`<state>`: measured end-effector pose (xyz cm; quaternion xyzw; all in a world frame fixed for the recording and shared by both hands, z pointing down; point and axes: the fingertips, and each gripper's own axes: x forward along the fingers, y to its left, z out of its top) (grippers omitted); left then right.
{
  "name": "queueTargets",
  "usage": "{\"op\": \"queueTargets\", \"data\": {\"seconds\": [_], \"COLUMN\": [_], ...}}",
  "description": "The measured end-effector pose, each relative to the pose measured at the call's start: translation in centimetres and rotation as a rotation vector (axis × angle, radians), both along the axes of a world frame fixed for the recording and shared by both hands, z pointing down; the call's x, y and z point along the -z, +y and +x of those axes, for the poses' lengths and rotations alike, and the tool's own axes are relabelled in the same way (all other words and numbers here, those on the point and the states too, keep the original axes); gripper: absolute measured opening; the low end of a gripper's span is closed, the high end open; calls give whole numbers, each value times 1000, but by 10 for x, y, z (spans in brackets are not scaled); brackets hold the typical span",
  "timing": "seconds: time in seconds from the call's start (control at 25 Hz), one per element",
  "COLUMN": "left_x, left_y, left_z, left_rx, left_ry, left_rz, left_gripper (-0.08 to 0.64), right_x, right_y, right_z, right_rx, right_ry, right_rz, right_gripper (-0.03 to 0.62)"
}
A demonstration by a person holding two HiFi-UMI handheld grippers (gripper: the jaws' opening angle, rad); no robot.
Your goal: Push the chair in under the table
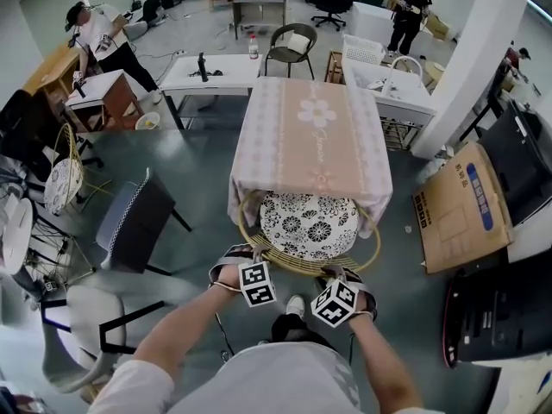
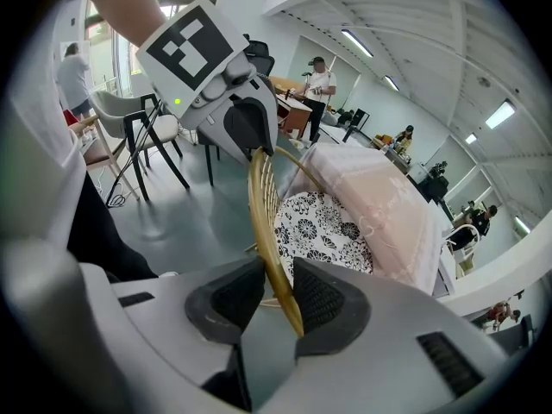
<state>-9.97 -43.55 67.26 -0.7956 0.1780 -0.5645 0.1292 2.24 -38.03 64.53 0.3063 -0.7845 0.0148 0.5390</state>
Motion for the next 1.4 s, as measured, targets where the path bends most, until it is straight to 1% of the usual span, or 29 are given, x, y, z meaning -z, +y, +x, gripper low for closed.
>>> {"op": "queueTargets", "data": {"seconds": [0.28, 0.4, 0.48, 0.56, 0.72, 0.8, 1.0, 1.08, 1.16, 1.28, 1.4], "left_x": [-2, -2, 0, 6, 18, 23, 41, 49, 57, 69, 82], "left_y": [3, 6, 8, 12, 23, 30, 52, 62, 71, 83, 94], "left_z": [-2, -4, -6, -6, -1, 6, 23, 29, 32, 36, 43], "left_rx": [18, 44, 72, 99, 127, 144, 207, 225, 265, 351, 373], "left_ry": [-23, -25, -1, 39, 98, 138, 284, 337, 401, 516, 584], "left_rz": [1, 2, 0, -6, -6, -12, -63, -74, -93, -144, -141], "left_gripper": [128, 130, 131, 130, 130, 130, 130, 130, 129, 129, 125], "right_x": [2, 4, 4, 6, 18, 25, 41, 49, 58, 71, 82], "right_y": [2, 6, 9, 9, 12, 15, 25, 30, 34, 41, 50], "right_z": [-1, -2, -2, -2, -4, -7, -11, -14, -16, -21, -25], "right_rx": [-40, -64, -78, -100, -130, -156, -228, -264, -299, -334, -369], "right_ry": [-1, 5, 3, -6, -40, -74, -165, -216, -269, -332, -399], "right_rz": [-6, -7, 6, 30, 63, 71, 87, 98, 109, 127, 147], "right_gripper": [98, 98, 98, 98, 95, 94, 84, 77, 68, 60, 54]}}
